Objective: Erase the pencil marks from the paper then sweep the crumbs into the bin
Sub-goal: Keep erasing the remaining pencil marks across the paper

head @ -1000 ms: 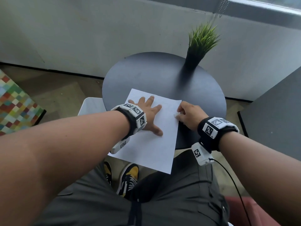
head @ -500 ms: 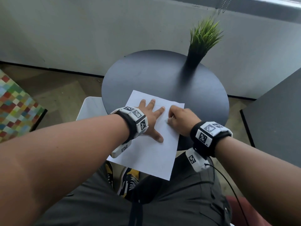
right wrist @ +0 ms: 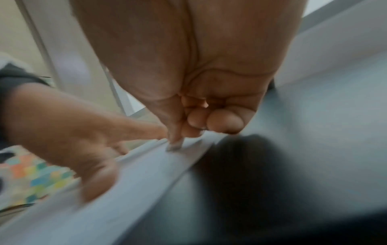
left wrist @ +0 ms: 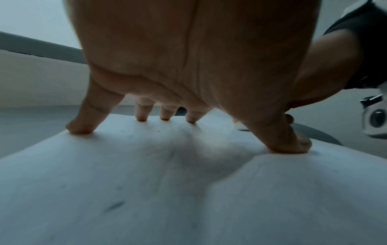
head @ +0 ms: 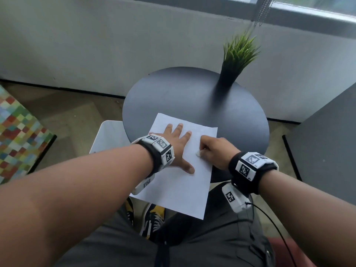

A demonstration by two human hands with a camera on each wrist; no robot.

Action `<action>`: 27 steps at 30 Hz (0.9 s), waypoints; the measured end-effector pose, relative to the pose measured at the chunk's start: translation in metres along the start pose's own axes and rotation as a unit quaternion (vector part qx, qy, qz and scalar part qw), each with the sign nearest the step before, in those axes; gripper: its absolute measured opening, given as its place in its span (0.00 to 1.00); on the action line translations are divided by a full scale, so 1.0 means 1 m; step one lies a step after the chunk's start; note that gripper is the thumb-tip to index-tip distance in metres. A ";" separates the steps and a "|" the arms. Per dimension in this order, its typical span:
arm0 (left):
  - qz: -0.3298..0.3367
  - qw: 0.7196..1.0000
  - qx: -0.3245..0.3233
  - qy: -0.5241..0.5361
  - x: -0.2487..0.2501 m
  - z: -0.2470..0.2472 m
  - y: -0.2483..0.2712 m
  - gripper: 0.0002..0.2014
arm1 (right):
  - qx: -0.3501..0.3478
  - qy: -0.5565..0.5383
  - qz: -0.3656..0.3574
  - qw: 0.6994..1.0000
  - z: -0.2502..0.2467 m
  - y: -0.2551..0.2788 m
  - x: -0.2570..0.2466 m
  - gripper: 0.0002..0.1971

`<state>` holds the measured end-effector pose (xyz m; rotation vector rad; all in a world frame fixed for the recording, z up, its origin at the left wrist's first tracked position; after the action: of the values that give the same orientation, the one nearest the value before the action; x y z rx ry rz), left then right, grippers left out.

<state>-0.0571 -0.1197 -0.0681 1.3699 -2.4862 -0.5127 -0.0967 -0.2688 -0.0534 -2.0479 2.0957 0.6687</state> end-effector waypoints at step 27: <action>-0.044 0.997 0.028 0.049 -0.081 0.016 0.023 0.38 | -0.073 -0.573 0.089 0.811 0.032 -0.037 -0.088 0.13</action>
<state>-0.0386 -0.0365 -0.0776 1.4942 -2.3868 -0.3875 -0.0618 -0.1744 -0.0553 -0.9368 1.4516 1.5975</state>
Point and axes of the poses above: each hand's wrist, its own y-axis away from the middle knuckle, its own z-axis out of the palm, x = y × z, the point moved 5 cm from there along -y, towards the middle knuckle, and after that the axes turned 4 degrees about x, right-handed, at the moved point
